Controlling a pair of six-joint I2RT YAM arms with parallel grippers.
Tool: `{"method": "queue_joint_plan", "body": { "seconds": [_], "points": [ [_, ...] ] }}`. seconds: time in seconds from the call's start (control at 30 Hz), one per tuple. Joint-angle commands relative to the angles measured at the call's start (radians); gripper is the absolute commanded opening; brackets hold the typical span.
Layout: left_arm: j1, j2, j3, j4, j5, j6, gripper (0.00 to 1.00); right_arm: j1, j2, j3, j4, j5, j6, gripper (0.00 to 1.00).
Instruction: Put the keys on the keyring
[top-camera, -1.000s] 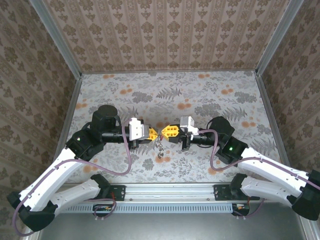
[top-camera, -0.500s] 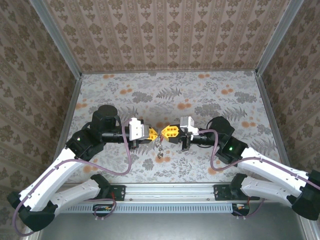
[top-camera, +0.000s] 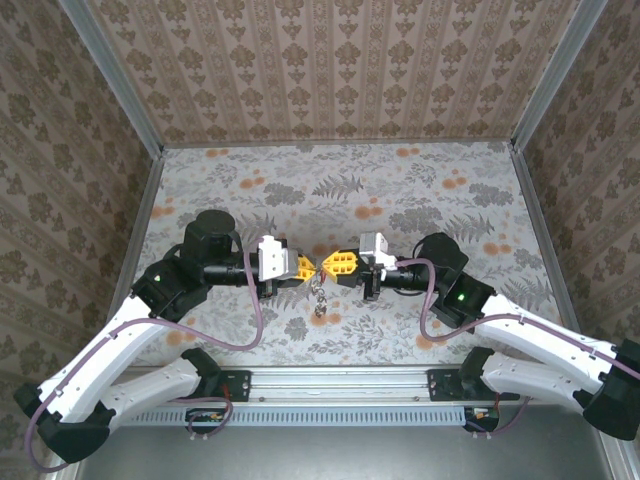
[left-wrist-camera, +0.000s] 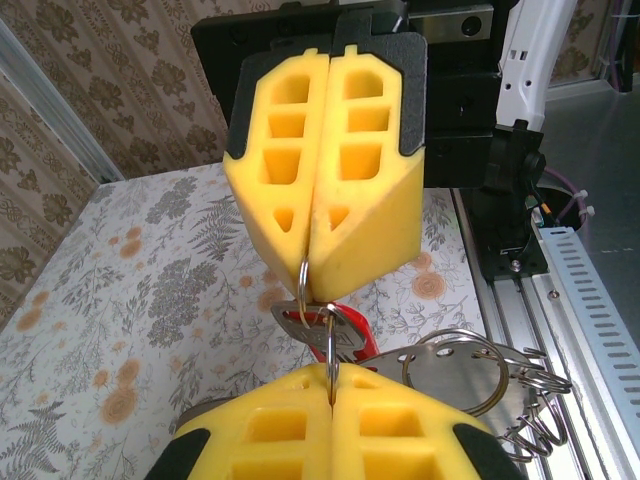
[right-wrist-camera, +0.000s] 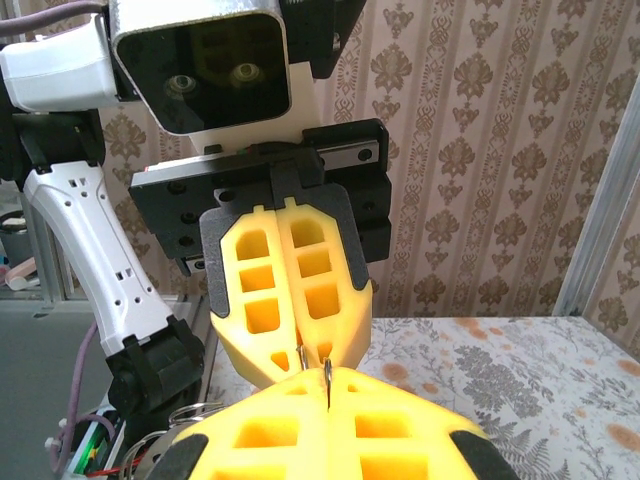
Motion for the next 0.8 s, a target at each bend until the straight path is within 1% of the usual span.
{"method": "queue_joint_plan", "body": {
  "seconds": [0.0,0.43,0.77],
  "points": [
    [0.007,-0.003,0.011,0.032,0.013,-0.015,0.00,-0.005,-0.031,-0.009,0.036,-0.015,0.013,0.00],
    [0.006,-0.002,0.013,0.034,0.014,-0.015,0.00,-0.006,-0.005,-0.001,0.046,-0.043,0.024,0.00],
    [0.005,-0.005,0.012,0.031,0.013,-0.015,0.00,-0.007,0.000,0.000,0.048,-0.032,0.019,0.00]
  ]
}}
